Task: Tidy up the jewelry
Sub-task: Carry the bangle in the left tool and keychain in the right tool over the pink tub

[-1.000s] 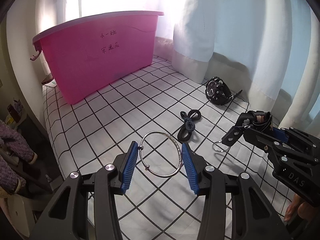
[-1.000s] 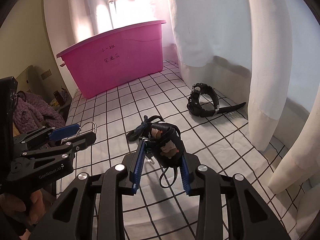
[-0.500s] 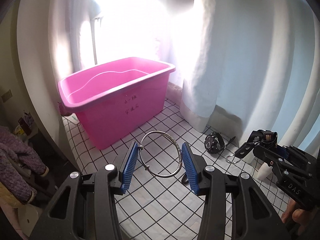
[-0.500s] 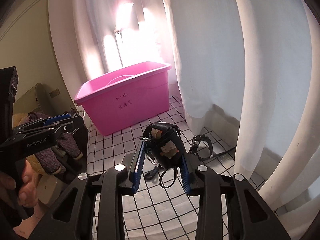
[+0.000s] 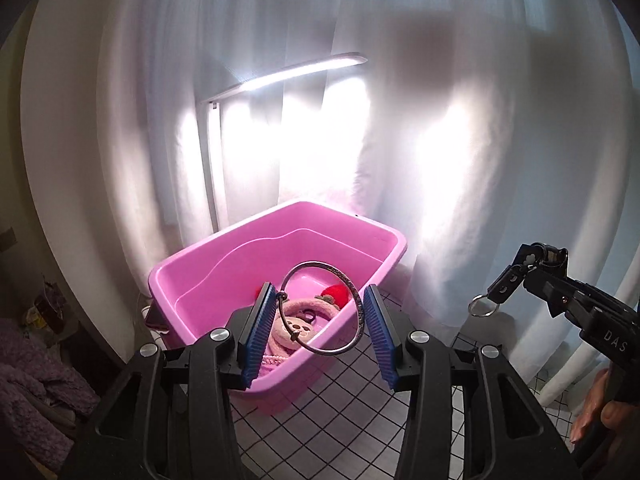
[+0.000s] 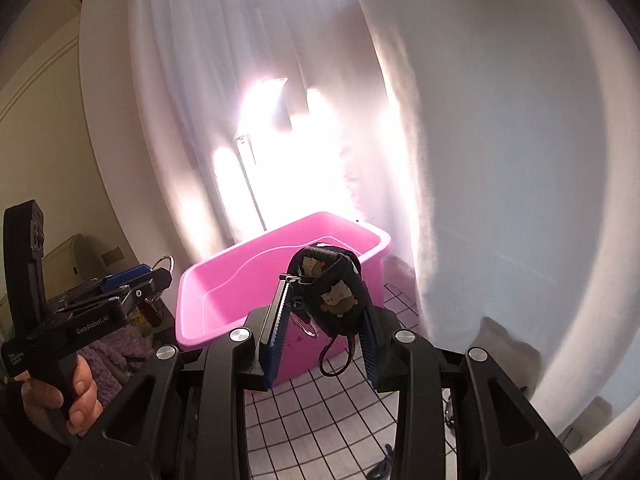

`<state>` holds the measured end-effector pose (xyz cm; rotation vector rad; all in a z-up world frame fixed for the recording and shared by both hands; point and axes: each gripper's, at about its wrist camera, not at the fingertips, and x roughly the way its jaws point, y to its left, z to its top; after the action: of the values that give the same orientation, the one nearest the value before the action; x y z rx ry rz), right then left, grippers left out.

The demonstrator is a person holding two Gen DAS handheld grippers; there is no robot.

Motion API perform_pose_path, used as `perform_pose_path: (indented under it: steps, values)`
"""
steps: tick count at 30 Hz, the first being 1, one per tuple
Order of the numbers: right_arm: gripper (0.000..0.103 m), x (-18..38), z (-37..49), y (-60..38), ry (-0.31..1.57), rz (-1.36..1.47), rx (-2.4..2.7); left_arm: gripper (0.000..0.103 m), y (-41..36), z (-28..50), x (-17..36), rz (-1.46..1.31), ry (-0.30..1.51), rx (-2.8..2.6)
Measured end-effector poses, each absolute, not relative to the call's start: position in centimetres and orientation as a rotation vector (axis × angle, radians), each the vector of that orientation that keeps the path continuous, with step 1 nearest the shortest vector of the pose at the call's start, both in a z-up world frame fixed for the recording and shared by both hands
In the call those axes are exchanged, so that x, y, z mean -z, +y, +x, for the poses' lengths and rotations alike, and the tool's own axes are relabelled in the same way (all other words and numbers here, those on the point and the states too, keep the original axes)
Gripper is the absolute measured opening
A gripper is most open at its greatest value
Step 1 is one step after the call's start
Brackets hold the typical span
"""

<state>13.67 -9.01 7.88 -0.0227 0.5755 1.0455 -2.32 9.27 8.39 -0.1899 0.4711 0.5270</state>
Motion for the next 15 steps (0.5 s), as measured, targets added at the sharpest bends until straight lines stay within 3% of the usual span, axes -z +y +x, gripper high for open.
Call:
perform_pose_path:
  steps: [7,15]
  values:
    - [0.032,-8.5,15.0,1.9,0.602,-0.023,-1.035,0.044,17.7,-1.0,-7.2,-0.174,0.520,-0.481]
    - [0.032,-5.8,18.4,12.0,0.793,-0.139,-1.014,0.044,25.2,2.9,-2.3,-0.315,0.708,-0.465]
